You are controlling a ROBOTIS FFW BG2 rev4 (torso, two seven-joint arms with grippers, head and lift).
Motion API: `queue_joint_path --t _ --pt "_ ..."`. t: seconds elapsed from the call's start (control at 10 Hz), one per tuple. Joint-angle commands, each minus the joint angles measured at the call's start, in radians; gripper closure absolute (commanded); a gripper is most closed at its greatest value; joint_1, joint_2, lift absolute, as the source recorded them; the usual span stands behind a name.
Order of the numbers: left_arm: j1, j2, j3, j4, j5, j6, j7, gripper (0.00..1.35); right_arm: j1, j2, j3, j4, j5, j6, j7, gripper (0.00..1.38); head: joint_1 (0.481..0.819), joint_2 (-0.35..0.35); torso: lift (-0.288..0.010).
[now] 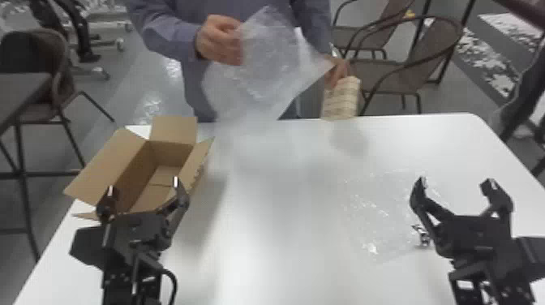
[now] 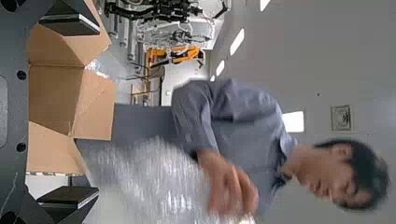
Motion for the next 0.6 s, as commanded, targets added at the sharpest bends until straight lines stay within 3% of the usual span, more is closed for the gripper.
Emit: queue_joint_path --t 0.0,0.2,0.3,0.5 --pt "0.001 -0.002 0.002 0.0 0.003 -0.007 0.0 0.1 0.01 0.001 0.0 -0.01 0.028 0.001 -0.017 0.2 0.695 0.066 -0.102" --pt "0.001 -0.001 0.0 0.003 0.009 -0.012 0.0 0.1 0.007 -0.008 0.0 -0.045 0.142 -0.041 -0.014 0.2 0.695 0.067 -0.102" --pt "0.001 -0.002 0.0 0.003 0.011 -0.01 0.0 0.1 0.004 -0.014 0.012 -0.055 0.136 -0.027 -0.014 0.2 0.695 0.073 -0.102" --pt "0.003 0.001 -0.002 0.002 0.021 -0.006 0.002 0.1 0.009 0.001 0.029 -0.058 0.067 0.036 -0.045 0.2 0.695 0.087 -0.102"
